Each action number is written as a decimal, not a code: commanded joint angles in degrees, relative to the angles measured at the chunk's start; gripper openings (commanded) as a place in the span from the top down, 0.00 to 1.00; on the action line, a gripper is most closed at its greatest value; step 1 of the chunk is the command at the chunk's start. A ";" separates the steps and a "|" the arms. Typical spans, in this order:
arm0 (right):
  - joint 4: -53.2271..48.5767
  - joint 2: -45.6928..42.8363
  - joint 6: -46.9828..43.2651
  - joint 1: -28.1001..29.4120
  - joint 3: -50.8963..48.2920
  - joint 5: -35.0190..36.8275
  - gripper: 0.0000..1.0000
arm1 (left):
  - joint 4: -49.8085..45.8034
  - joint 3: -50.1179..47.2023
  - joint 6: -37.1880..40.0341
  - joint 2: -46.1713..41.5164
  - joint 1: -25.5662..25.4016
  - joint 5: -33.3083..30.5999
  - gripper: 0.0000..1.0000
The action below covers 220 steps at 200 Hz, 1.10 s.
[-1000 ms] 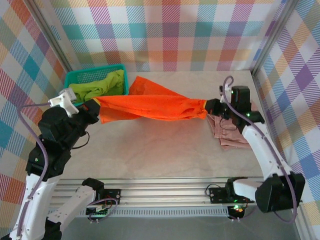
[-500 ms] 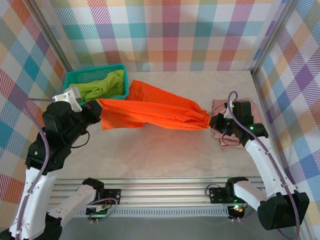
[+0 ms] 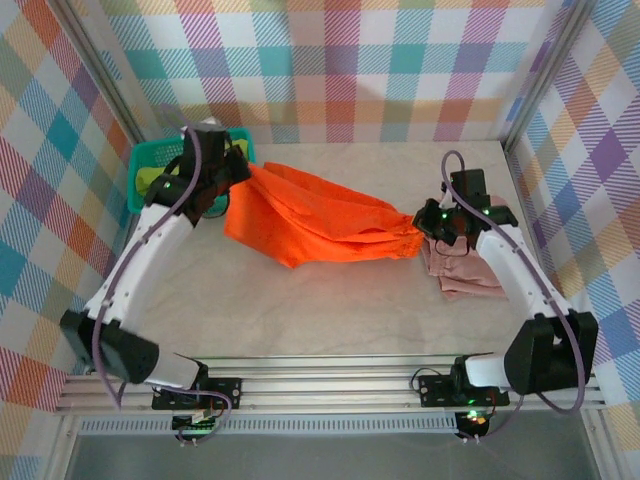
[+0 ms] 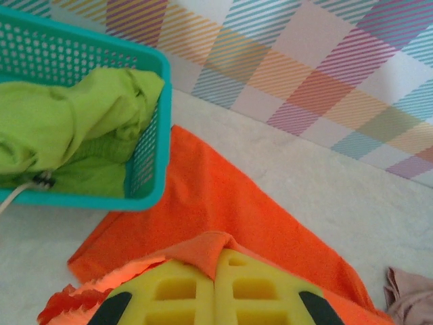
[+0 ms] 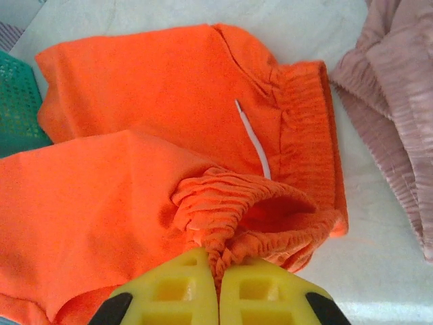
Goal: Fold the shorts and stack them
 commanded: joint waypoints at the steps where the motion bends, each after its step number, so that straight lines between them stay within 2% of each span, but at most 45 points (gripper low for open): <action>1: 1.07 3.56 0.83 -0.26 3.16 2.02 0.96 | 3.16 5.97 1.57 4.97 0.32 -1.86 1.00; 68: 2.10 16.23 3.86 -3.38 11.03 1.52 0.91 | -4.86 29.82 0.66 30.00 1.73 -1.69 0.99; 83: 2.50 19.23 4.95 -4.68 12.91 0.57 0.85 | -7.53 36.17 -0.29 35.99 2.13 -1.00 0.96; 98: 2.95 22.78 6.97 -6.04 15.15 -0.33 0.77 | -10.42 43.38 -1.04 42.49 2.56 0.49 0.85; 121: 1.72 28.92 9.04 -8.04 21.30 -3.78 0.49 | -15.60 56.71 -1.73 51.36 3.81 6.83 0.63; 138: 0.70 30.65 10.01 -8.99 24.69 -6.98 0.39 | -18.03 61.04 -1.60 51.71 4.02 10.31 0.46; 152: 3.11 28.21 11.17 -8.85 22.93 -7.31 0.33 | -18.15 57.56 -0.81 47.26 3.85 11.28 0.29; 165: 6.61 24.61 12.47 -8.40 19.66 -8.73 0.28 | -17.21 49.71 0.18 40.77 3.76 11.48 0.21; 183: 7.95 20.36 11.18 -6.14 16.30 -9.89 0.21 | -11.30 30.96 -0.11 27.89 3.67 12.39 0.15; 204: 9.04 17.11 9.06 -1.95 12.35 -10.93 0.20 | -1.49 6.87 -3.36 12.92 3.76 12.10 0.10; 220: 10.45 16.09 8.09 1.59 9.10 -11.61 0.19 | 2.61 -6.47 -4.96 5.04 3.95 10.37 0.09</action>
